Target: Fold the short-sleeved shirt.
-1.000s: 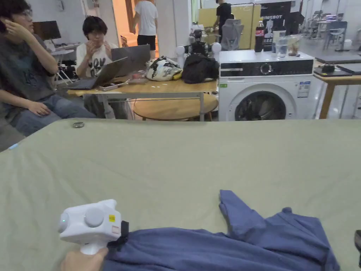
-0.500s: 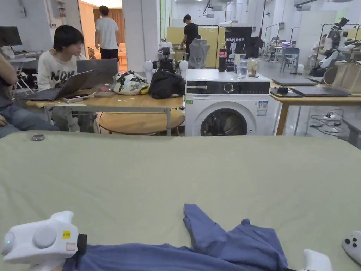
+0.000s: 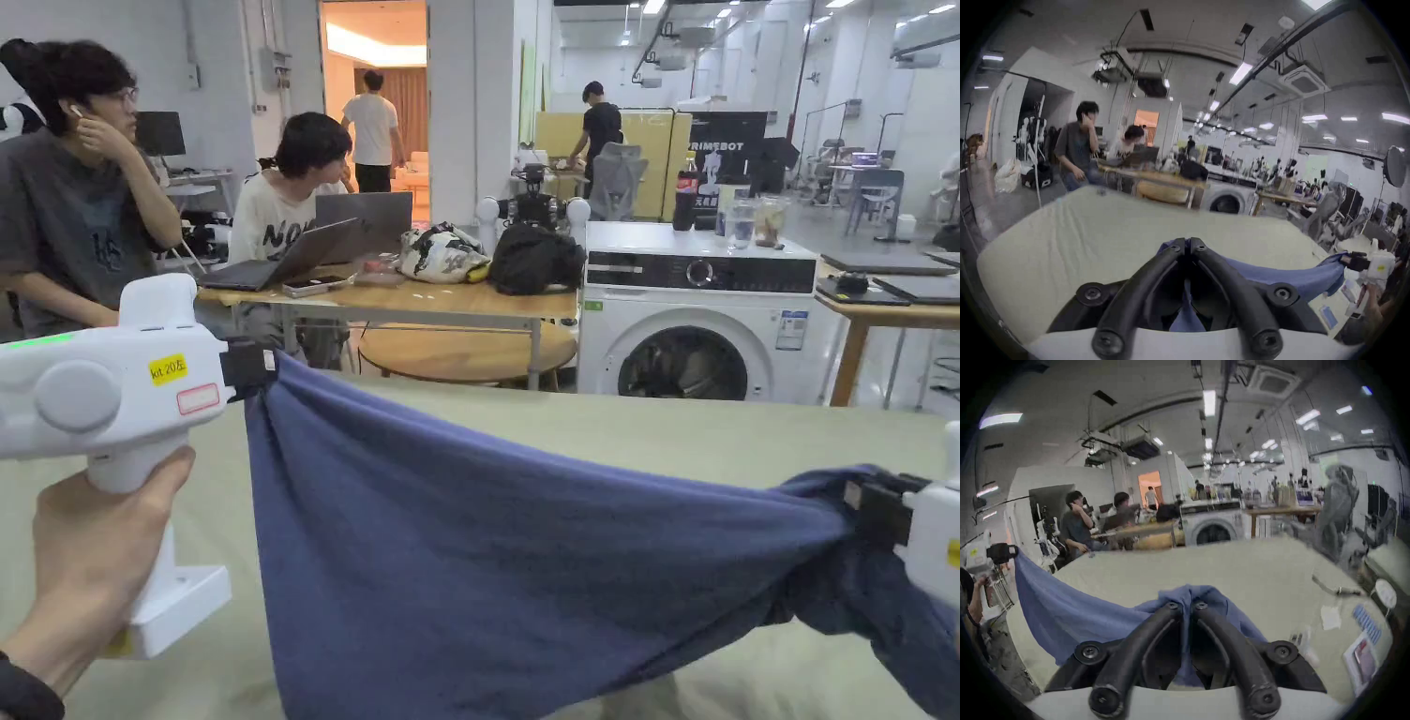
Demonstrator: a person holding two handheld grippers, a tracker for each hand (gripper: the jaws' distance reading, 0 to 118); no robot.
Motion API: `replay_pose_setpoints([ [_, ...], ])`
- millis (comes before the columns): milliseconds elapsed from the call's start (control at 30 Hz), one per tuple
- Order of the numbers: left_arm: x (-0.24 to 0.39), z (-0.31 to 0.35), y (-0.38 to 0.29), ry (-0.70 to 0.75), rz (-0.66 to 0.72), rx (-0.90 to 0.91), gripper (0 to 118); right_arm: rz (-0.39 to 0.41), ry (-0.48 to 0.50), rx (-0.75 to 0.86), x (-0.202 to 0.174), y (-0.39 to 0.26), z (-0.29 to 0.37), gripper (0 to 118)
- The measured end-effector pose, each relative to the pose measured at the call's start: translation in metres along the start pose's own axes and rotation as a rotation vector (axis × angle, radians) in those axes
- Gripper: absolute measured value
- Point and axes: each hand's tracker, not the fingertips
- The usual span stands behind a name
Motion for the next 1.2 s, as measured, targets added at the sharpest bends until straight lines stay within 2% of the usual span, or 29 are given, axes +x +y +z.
replay_pose_setpoints([
  [100,0.004,-0.004,0.035,-0.007,0.029,0.045,0,0.023,-0.007,0.032,-0.008,0.051,-0.007,2],
  [200,0.01,-0.017,0.064,0.015,0.009,0.085,0,0.083,-0.028,0.075,-0.023,0.095,-0.016,2],
  [433,0.019,-0.067,0.116,0.045,0.026,0.137,0,0.063,-0.044,0.108,-0.032,0.176,-0.059,2],
  [567,0.028,-0.102,0.128,0.112,-0.096,0.115,0,0.049,-0.072,0.106,-0.036,0.2,-0.097,2],
  [667,0.029,-0.126,0.128,0.128,-0.085,0.104,0,0.081,-0.127,0.109,-0.042,0.208,-0.125,2],
  [800,0.031,-0.147,0.116,0.149,-0.113,0.066,0,0.07,-0.138,0.079,-0.043,0.205,-0.147,2],
  [933,0.028,-0.157,0.089,0.14,-0.119,0.01,0,0.119,-0.146,0.029,-0.038,0.18,-0.161,2],
  [1033,0.022,-0.153,0.054,0.101,-0.065,-0.016,0,0.066,-0.13,-0.015,-0.025,0.147,-0.164,2],
  [1133,0.016,-0.134,0.006,0.041,-0.024,-0.065,0,0.065,-0.135,-0.059,-0.009,0.098,-0.158,2],
  [1200,0.006,-0.116,-0.032,0.002,0.08,-0.104,0,0.036,-0.129,-0.099,0.006,0.057,-0.146,2],
])
